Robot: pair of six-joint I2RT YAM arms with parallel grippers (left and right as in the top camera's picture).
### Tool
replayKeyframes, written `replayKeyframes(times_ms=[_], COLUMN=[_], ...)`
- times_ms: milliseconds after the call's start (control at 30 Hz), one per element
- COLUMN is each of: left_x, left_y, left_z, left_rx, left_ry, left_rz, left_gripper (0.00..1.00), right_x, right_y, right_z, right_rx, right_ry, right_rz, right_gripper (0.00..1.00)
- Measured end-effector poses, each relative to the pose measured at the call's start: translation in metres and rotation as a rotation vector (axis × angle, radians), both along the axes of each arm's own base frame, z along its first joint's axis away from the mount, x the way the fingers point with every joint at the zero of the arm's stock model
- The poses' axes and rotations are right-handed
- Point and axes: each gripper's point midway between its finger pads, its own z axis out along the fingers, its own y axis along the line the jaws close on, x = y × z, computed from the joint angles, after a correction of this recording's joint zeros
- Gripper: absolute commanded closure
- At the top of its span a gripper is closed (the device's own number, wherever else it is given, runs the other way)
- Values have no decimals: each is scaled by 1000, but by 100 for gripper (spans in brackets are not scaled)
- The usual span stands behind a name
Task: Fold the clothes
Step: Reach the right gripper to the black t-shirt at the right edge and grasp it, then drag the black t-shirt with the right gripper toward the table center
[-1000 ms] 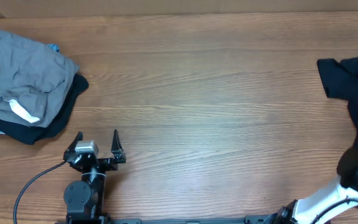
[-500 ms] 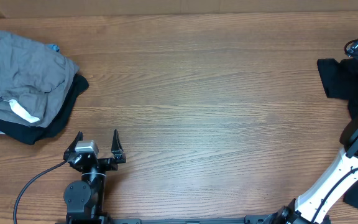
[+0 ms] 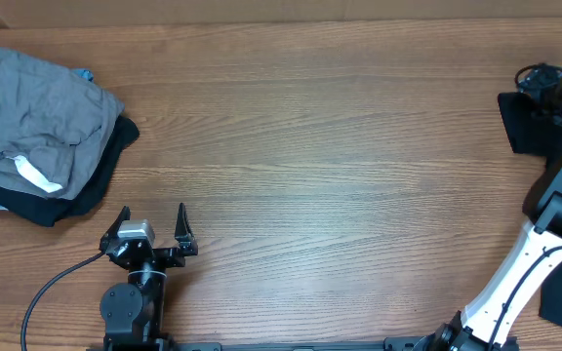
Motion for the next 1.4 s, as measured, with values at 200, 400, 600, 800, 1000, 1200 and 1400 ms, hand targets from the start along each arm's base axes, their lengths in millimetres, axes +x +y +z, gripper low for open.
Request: replayKeyframes(times_ms=[200,400,600,800,1000,1200,1400], left_x=[0,0,0,0,0,0,0], left_y=[0,0,0,0,0,0,0], left_z=[0,0,0,0,0,0,0], left_rx=[0,0,0,0,0,0,0], left_ry=[0,0,0,0,0,0,0], left_rz=[0,0,0,0,0,0,0], left_gripper=[0,0,0,0,0,0,0], right_x=[1,-6,-11,0,30,43,11], right_y=[-1,0,6,38,146,296,474], right_z=[-9,-13,-17,-18,-19,-18,-18], right_rx=[-17,-13,4,27,40,44,32], right_ry=[16,48,75,80,100,113,118], right_rz=[-14,-19,14,132,358,624,936], right_gripper=[43,64,96,96,96,96,96])
